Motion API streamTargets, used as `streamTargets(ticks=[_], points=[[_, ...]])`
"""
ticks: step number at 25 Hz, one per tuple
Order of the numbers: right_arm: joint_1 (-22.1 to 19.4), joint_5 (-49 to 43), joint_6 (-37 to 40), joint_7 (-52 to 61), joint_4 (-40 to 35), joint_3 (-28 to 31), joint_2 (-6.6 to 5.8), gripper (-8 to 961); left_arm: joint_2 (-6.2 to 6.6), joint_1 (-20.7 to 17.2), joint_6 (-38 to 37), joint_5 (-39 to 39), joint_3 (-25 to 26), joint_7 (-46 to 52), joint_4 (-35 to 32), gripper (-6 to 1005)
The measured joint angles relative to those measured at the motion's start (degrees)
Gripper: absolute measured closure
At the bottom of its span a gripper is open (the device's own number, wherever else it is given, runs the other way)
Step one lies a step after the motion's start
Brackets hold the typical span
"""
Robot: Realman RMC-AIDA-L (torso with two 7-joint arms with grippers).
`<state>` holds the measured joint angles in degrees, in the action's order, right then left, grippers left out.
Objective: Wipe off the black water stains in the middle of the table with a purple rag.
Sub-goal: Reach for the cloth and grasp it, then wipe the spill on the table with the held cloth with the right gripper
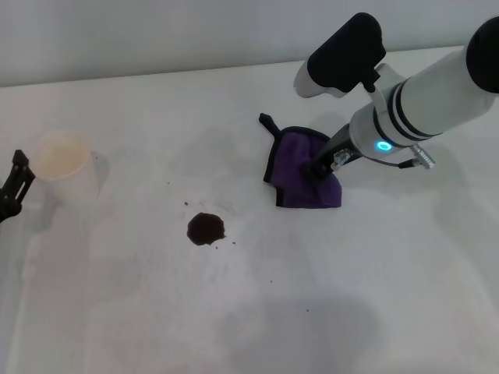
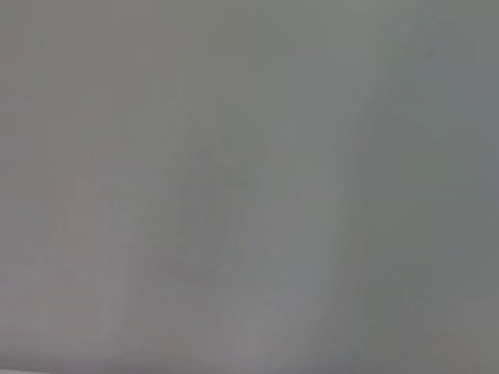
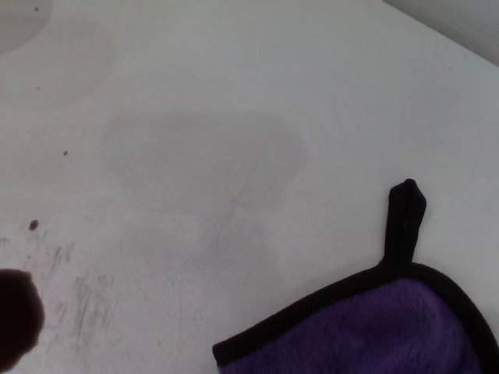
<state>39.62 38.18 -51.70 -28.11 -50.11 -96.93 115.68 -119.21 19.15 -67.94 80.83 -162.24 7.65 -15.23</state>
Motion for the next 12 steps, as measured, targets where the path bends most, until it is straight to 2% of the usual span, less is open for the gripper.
streamTargets(ticks=[3,8,12], points=[[0.0,-0.02,0.06,-0.07,-0.1,0.0,0.01,735,0.04,0.23,0.0,0.0,0.0,0.49,0.23,108],[-0.7,0.4,-0.82,-0.28,-2.62,0.46,-0.27,846,0.11,0.28,0.0,0.02,0.0,0.55,0.37,107],[-1.75,1.32,-4.3,-2.53,-7.73,0.5,-0.22,847,0.12,0.31,0.0,0.03,0.0,0.55,0.42,107]])
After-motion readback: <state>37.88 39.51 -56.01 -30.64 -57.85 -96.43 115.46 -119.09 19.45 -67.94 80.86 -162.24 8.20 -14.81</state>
